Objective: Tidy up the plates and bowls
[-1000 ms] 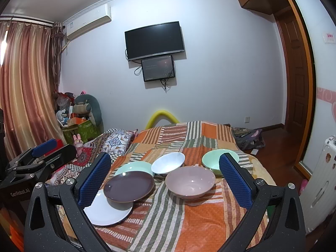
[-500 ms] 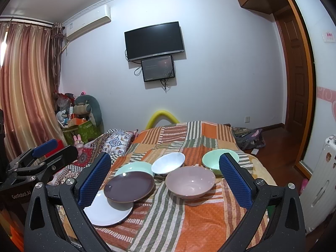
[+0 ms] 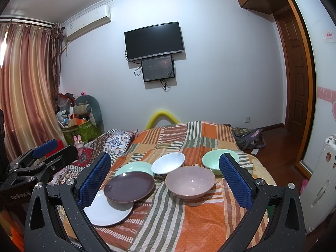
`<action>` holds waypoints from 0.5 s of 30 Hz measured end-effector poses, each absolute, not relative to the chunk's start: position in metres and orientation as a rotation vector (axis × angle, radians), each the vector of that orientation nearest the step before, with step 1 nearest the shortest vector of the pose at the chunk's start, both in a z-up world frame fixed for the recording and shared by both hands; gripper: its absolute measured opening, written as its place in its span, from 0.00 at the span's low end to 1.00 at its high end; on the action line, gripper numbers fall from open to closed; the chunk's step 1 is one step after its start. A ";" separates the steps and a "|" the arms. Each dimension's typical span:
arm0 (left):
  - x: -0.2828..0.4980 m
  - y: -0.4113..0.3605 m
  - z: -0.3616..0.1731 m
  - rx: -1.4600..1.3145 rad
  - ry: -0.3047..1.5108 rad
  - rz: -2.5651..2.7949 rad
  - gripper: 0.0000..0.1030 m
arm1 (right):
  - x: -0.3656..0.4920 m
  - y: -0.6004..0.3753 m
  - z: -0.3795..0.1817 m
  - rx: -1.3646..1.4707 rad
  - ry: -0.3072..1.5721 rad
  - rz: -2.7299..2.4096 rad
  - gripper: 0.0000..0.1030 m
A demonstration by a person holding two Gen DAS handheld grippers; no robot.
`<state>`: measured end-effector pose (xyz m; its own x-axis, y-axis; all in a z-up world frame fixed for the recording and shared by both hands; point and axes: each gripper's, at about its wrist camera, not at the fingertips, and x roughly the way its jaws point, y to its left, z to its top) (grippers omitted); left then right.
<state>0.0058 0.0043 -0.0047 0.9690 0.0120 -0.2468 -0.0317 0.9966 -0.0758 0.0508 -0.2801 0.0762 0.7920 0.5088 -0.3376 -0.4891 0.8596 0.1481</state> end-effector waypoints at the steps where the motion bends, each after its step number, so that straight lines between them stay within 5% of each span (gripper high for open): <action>1: 0.005 0.004 -0.005 -0.079 0.248 0.022 1.00 | 0.051 -0.280 0.076 0.054 0.379 0.537 1.00; 15: 0.005 0.002 -0.004 -0.077 0.247 0.019 1.00 | 0.051 -0.280 0.077 0.055 0.380 0.539 1.00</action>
